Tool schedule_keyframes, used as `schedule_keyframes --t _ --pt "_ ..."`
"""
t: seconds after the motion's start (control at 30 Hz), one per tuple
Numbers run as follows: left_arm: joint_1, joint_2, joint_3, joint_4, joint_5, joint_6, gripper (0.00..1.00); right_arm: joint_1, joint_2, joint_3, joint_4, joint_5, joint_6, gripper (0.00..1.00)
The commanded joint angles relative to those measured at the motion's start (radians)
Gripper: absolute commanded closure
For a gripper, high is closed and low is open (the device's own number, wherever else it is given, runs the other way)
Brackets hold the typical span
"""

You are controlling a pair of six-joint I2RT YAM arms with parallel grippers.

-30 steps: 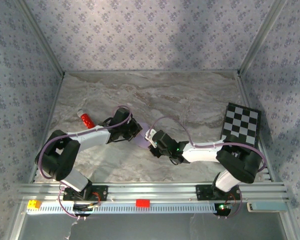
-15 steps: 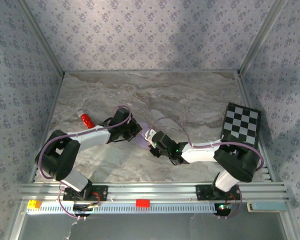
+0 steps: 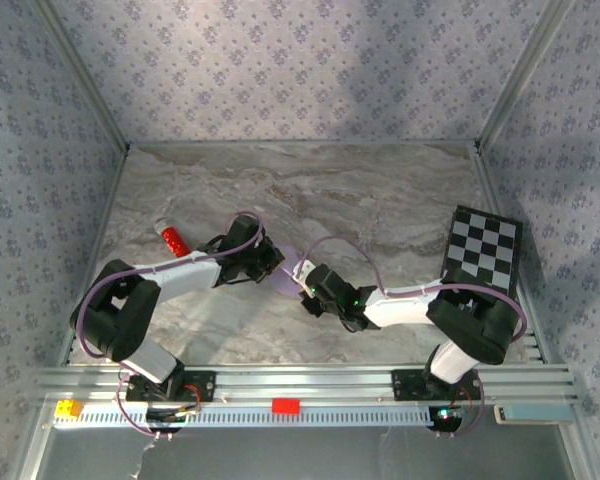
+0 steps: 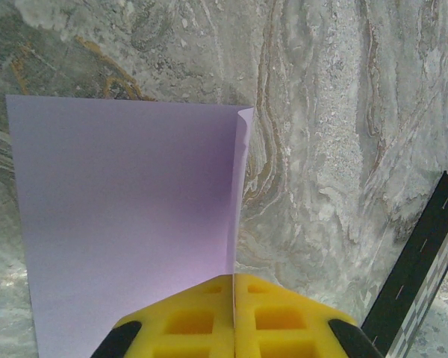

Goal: Fold a paper plane with a square sheet of paper (pick it up from the middle)
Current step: Fourth fold the wing at the center of the table.

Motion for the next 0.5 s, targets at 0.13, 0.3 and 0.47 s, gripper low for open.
schedule_keyframes --t 0.13,0.3,0.47 --pt "0.006 0.012 0.029 -0.035 0.008 -0.021 0.94 -0.008 -0.029 -0.019 0.023 -0.026 0.032 0.85" --pt "0.006 0.015 0.028 -0.036 0.010 -0.020 0.94 -0.015 -0.040 -0.021 0.038 -0.039 0.034 0.83" --pt "0.005 0.018 0.027 -0.029 0.013 -0.023 0.94 -0.020 -0.023 -0.014 0.039 -0.056 0.034 0.81"
